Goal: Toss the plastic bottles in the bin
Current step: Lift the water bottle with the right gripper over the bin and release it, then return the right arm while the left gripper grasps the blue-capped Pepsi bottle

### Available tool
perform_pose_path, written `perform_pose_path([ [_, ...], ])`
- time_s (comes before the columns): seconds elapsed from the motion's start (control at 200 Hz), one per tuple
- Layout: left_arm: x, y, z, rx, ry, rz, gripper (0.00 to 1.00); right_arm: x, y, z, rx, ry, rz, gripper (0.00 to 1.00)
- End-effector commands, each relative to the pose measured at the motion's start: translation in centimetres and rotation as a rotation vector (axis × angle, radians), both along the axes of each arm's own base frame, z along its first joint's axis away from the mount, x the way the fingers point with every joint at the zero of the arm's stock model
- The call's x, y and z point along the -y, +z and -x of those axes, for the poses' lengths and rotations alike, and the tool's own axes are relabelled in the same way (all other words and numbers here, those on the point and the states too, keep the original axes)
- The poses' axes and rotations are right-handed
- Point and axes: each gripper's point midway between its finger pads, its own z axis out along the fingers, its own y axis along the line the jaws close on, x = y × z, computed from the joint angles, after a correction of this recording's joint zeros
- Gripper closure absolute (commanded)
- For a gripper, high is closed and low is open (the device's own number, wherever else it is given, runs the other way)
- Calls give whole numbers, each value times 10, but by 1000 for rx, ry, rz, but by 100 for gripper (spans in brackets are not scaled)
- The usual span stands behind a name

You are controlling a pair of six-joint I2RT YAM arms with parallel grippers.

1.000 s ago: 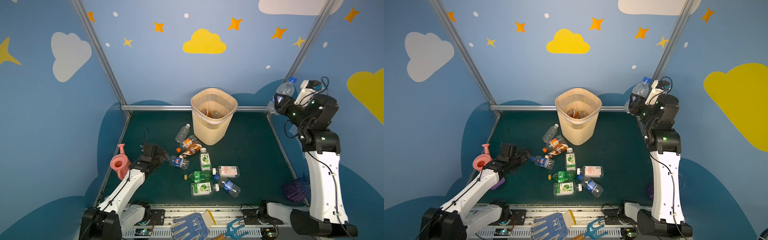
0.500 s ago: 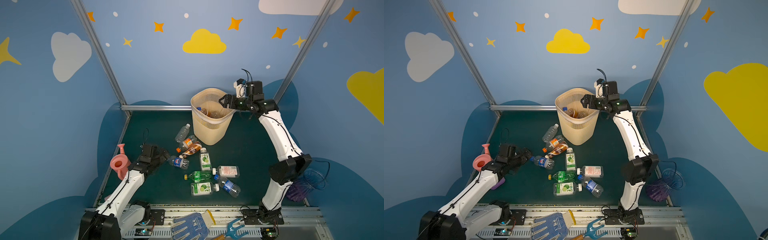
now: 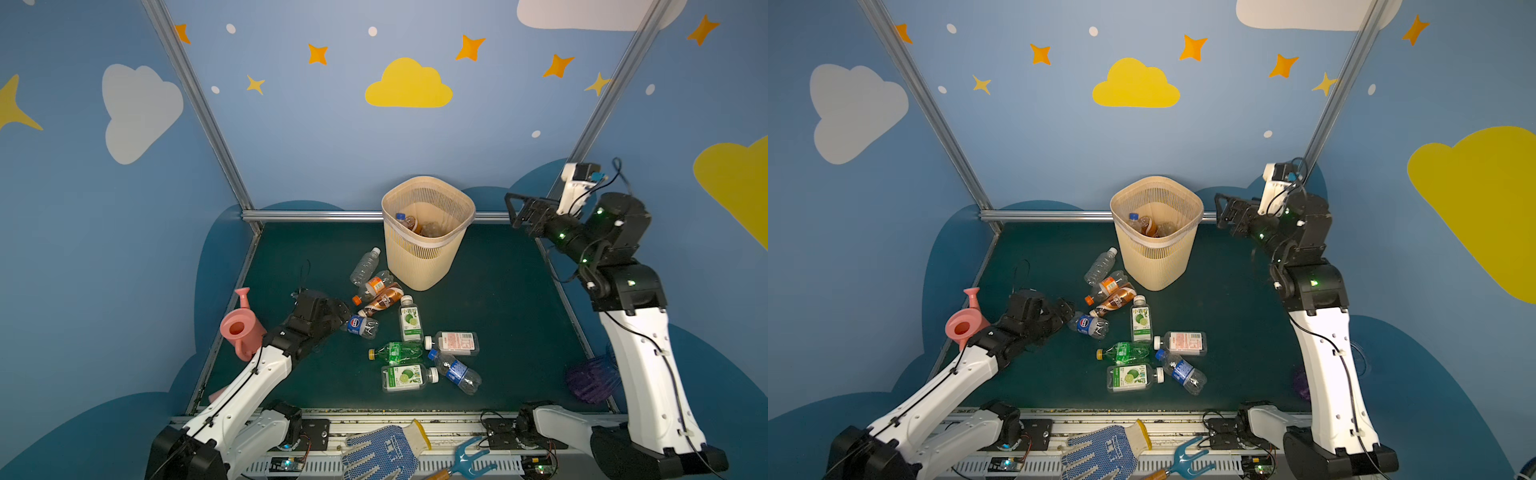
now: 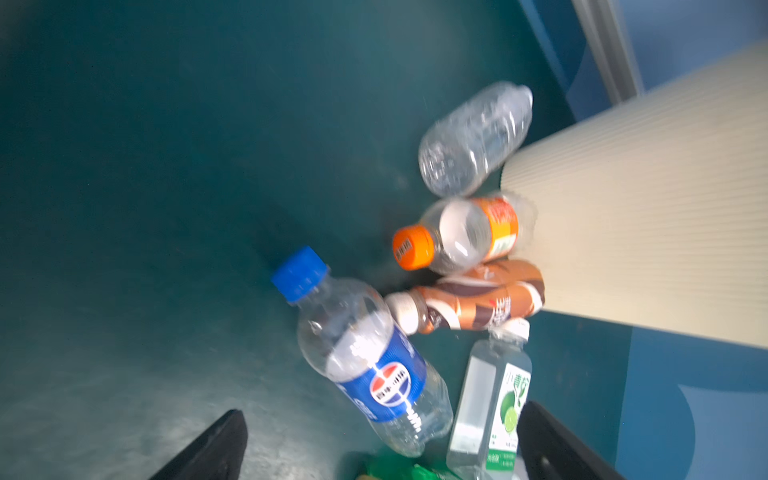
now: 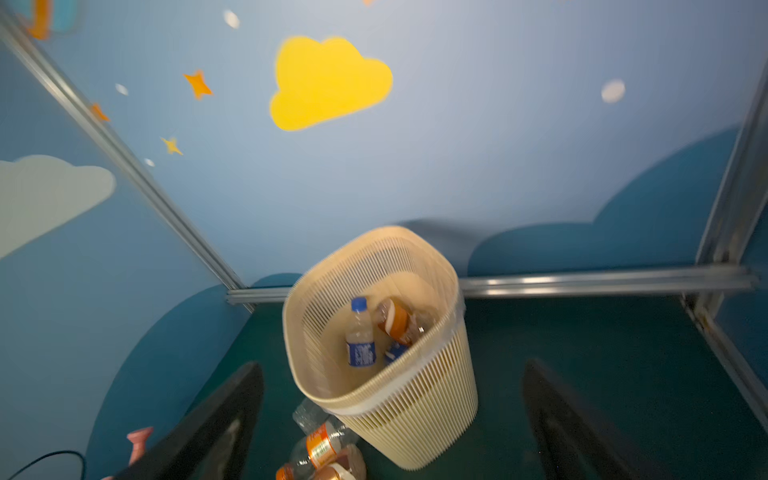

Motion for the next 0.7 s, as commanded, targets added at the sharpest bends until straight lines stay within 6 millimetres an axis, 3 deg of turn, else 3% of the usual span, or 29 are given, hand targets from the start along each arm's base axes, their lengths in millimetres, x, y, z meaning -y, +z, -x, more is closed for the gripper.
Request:
perform_pose_path([
  [0.0, 15, -8, -3, -44, 32, 51, 1, 15, -71, 0, -165, -55, -31, 3],
  [0.115, 24, -18, -3, -66, 89, 112, 2, 33, -125, 20, -265, -113, -41, 3],
  [0.22, 29, -27, -5, -67, 145, 190, 6, 48, -154, 35, -315, -164, -57, 3],
  [0.395, 27, -40, -6, -104, 203, 204, 9, 63, -175, 47, -359, -211, -97, 3],
  [0.696, 38, -57, -17, -176, 207, 206, 14, 69, -202, 54, -415, -242, -106, 3],
])
